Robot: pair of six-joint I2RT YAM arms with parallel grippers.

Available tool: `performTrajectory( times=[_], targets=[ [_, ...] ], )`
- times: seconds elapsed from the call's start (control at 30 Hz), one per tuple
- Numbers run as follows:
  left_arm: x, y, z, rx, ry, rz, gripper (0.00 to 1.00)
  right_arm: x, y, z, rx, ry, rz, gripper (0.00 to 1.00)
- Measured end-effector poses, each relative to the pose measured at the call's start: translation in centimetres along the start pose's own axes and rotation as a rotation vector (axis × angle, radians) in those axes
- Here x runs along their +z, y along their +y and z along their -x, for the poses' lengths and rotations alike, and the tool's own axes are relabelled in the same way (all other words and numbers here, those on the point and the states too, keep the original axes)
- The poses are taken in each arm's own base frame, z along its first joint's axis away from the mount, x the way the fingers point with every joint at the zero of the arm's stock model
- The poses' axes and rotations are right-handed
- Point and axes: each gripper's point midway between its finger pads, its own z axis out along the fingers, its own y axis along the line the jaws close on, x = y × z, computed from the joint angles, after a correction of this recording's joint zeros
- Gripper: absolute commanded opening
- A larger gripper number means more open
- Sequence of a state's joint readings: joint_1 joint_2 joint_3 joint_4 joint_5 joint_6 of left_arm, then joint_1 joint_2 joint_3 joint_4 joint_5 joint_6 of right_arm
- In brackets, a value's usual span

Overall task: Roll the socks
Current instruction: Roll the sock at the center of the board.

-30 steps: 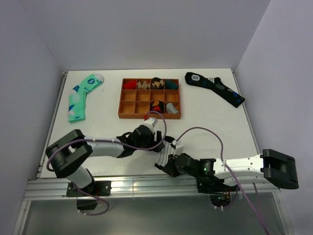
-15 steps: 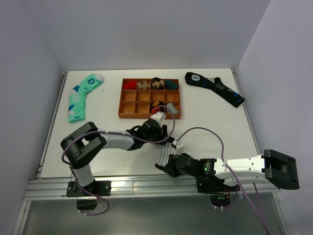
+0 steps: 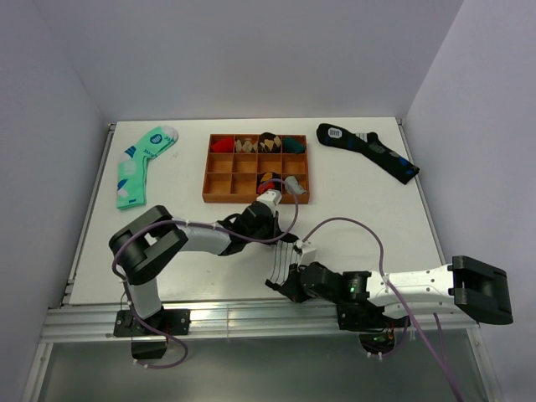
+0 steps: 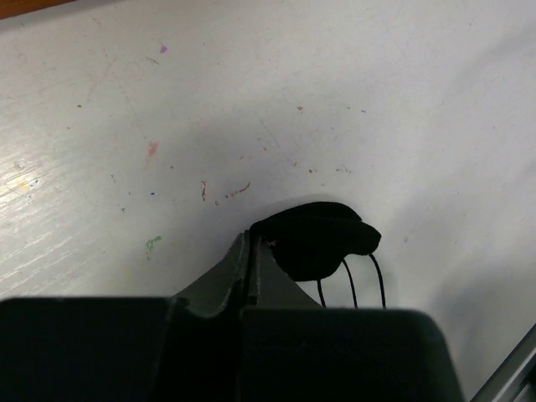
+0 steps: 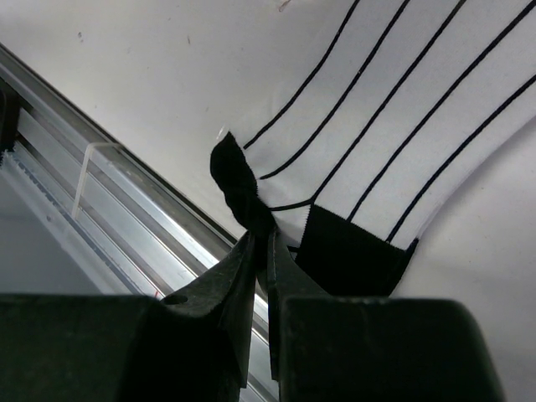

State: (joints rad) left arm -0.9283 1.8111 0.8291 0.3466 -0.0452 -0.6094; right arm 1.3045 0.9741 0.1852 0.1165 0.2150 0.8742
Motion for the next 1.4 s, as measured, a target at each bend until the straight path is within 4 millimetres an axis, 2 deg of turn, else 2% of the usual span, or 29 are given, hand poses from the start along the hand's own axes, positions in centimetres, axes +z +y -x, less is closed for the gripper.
performTrajectory(
  times=[0.2, 0.47, 0.63, 0.77, 0.87, 0.97, 1.07, 1.13, 1.2, 1.4],
  targets=[
    [-0.4, 1.1, 0.3, -0.050, -0.017, 0.029, 0.00, 0.0, -0.1, 0.0, -0.001, 0.001, -0.003, 0.10],
    [-4.6, 7.0, 0.3, -0.153, -0.054, 0.240, 0.00, 0.9, 0.5, 0.3, -0.020, 0.010, -0.015, 0.10],
    [-5.9, 9.1, 0.2, -0.195, -0.071, 0.327, 0.00, 1.7, 1.4, 1.0, -0.001, 0.034, 0.024, 0.11],
    [-6.0, 9.7, 0.5, -0.219, -0.090, 0.353, 0.00, 2.4, 1.3, 1.4, 0.027, 0.075, 0.044, 0.11],
    [-6.3, 9.9, 0.4, -0.222, -0.101, 0.358, 0.01, 2.6, 2.0, 1.5, 0.028, 0.117, 0.070, 0.11],
    [-6.7, 10.2, 0.2, -0.221, -0.109, 0.361, 0.14, 2.8, 2.6, 1.8, 0.034, 0.154, 0.097, 0.11],
    [-7.4, 10.5, 0.2, -0.219, -0.126, 0.361, 0.41, 2.9, 2.5, 1.7, 0.045, 0.200, 0.109, 0.11],
    [-7.9, 10.7, 0.3, -0.217, -0.142, 0.358, 0.52, 3.0, 2.4, 1.4, 0.054, 0.230, 0.111, 0.11],
    [-8.7, 10.8, 0.5, -0.221, -0.166, 0.354, 0.57, 3.1, 2.3, 1.0, 0.064, 0.265, 0.115, 0.11],
    [-11.2, 9.5, 2.3, -0.212, -0.278, 0.285, 0.57, 3.2, 2.5, 0.7, 0.096, 0.320, 0.146, 0.10]
  ],
)
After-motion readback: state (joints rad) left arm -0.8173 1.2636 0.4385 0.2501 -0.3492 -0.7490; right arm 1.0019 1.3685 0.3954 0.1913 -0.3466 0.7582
